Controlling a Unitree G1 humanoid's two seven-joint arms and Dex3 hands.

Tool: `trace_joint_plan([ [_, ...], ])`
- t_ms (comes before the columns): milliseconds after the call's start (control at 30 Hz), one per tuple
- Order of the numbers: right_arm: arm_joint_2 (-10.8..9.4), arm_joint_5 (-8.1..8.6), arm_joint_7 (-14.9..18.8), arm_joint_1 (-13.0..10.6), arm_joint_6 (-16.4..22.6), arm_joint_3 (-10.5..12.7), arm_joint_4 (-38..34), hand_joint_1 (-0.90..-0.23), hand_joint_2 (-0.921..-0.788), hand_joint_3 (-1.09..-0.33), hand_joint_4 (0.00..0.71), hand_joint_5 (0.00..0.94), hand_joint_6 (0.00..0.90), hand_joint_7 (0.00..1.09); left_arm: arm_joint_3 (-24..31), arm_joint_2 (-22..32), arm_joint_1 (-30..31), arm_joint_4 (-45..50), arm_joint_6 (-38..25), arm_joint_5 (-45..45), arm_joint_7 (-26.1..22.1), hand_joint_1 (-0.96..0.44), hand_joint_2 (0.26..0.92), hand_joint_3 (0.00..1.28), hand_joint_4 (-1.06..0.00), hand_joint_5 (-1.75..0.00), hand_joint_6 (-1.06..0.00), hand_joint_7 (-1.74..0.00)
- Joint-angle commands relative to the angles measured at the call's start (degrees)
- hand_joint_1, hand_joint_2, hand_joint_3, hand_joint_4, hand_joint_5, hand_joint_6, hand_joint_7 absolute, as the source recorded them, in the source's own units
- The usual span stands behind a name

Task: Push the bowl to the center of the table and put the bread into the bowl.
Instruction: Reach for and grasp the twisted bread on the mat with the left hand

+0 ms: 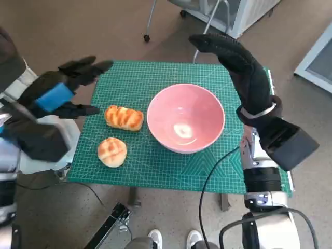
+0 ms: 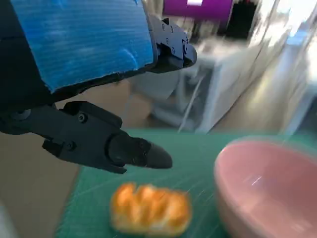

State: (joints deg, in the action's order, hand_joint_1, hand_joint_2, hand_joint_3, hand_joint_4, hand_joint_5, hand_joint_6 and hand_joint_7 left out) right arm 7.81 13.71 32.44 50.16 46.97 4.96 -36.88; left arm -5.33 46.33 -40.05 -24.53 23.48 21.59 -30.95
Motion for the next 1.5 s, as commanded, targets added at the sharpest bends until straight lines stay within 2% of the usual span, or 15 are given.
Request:
trace_joint_plan([
  [33, 0.2, -0.07, 0.37, -2.19, -1.24, -0.69, 1.33, -0.705, -0.921, -0.85, 0.259, 0.009, -0.001, 0.81, -4.36, -0.5, -4.24, -5.53, -0.72, 4.84, 0.11, -0.32, 0.783, 0.0, -0.14, 0.0, -0.26, -0.01],
  [300, 0.41, -0.09, 0.37, -2.93, -1.37, -0.99, 1.98, -0.7, -0.921, -0.848, 0.257, 0.009, -0.001, 0.81, -10.28, -2.81, -8.57, -12.95, -2.86, 11.17, 1.24, -0.3, 0.772, 0.0, -0.12, 0.0, -0.25, 0.0],
  [633, 0.61, -0.11, 0.45, -3.38, -1.33, -1.21, 2.81, -0.717, -0.921, -0.844, 0.25, 0.005, -0.001, 0.82, -14.56, -6.44, -12.41, -21.07, -4.38, 14.55, 3.15, -0.29, 0.771, 0.0, -0.12, 0.0, -0.25, 0.0],
  [1067, 0.66, -1.38, -0.39, -3.88, 0.33, -1.29, 2.46, -0.722, -0.921, -0.836, 0.25, 0.006, -0.001, 0.8, -18.43, -10.31, -15.86, -33.77, -3.38, 16.65, 8.6, -0.3, 0.771, 0.0, -0.11, 0.0, -0.25, 0.0],
  [1500, 0.8, -2.71, -1.7, -5.01, 2.55, -1.59, 3.21, -0.707, -0.921, -0.835, 0.246, 0.006, -0.001, 0.76, -20.16, -15.48, -18.62, -43.71, -3.72, 16.08, 11.0, -0.3, 0.779, 0.0, -0.13, -0.01, -0.27, -0.01],
])
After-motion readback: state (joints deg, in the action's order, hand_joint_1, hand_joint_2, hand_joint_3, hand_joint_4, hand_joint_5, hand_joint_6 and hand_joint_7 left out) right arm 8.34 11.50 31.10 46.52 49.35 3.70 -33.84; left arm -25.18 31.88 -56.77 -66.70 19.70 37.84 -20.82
